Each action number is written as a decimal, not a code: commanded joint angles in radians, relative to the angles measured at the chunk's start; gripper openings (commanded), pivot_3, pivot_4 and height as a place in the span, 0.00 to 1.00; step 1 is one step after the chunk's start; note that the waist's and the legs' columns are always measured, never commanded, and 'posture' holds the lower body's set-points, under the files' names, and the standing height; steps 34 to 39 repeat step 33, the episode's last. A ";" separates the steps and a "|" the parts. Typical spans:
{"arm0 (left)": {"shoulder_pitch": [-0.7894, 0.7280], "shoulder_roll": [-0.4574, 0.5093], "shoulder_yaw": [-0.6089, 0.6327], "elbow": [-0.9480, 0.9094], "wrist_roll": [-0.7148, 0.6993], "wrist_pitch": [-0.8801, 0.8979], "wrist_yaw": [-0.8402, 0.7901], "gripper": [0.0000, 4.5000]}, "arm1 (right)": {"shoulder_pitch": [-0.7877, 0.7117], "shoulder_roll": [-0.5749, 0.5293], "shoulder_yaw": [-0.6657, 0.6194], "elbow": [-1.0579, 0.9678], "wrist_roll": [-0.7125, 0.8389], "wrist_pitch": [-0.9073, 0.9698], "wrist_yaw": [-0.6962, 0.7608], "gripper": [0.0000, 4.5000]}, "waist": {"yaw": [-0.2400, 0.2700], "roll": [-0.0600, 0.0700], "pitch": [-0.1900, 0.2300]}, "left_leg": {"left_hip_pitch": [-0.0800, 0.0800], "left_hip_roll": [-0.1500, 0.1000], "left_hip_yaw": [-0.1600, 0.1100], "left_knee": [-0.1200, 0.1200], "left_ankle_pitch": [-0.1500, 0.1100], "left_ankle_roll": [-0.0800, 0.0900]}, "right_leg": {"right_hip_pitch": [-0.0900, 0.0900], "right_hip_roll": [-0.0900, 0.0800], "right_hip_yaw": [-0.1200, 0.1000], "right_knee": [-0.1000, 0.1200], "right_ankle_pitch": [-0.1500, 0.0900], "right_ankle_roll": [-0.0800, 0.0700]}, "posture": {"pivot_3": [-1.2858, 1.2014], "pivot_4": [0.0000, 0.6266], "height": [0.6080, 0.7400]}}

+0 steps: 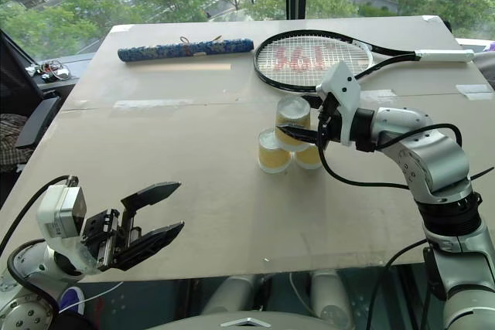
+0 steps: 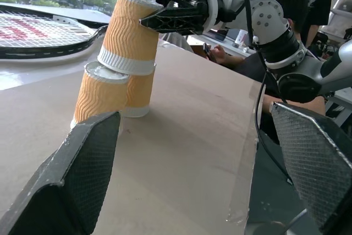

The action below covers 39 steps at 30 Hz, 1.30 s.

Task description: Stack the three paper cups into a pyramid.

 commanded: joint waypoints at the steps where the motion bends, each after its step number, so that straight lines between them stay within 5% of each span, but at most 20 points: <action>1: -0.004 0.011 0.022 -0.058 -0.034 -0.001 0.023 1.00 | -0.009 -0.005 -0.020 -0.007 -0.032 -0.059 -0.002 0.99 | 0.000 0.000 0.000 | 0.000 0.000 0.000 0.000 0.000 0.000 | 0.000 0.000 0.000 0.000 0.000 0.000 | 0.52 0.24 1.00; 12: 0.005 -0.021 -0.040 -0.085 0.000 0.056 0.218 1.00 | 0.201 -0.105 -0.298 -0.136 0.127 -0.176 0.140 0.99 | 0.016 0.000 0.000 | -0.001 0.000 -0.001 0.000 0.000 0.000 | 0.000 0.000 -0.001 -0.001 0.000 0.000 | 0.52 0.24 1.00; 20: 0.075 -0.061 -0.058 0.053 0.215 -0.030 0.279 1.00 | 0.556 -0.154 -0.485 -0.252 0.228 -0.192 0.213 0.99 | 0.026 0.000 0.000 | -0.001 0.000 -0.001 -0.001 0.000 0.000 | 0.001 0.000 0.002 -0.001 0.000 0.000 | 0.52 0.24 1.00; 28: 0.147 -0.024 0.018 0.144 0.247 -0.085 0.181 1.00 | 0.926 -0.141 -0.564 -0.138 0.025 -0.434 0.295 0.99 | 0.025 -0.002 -0.001 | 0.000 0.000 0.000 0.000 -0.001 0.001 | 0.002 -0.001 -0.001 -0.001 0.000 0.001 | 0.52 0.24 1.00; 39: 0.153 -0.010 0.039 0.149 0.259 -0.086 0.175 1.00 | 0.991 -0.126 -0.546 -0.080 -0.028 -0.528 0.299 0.99 | 0.021 -0.002 0.000 | 0.004 0.001 0.002 0.000 -0.003 0.000 | 0.005 0.000 0.001 -0.001 -0.001 0.001 | 0.52 0.24 1.00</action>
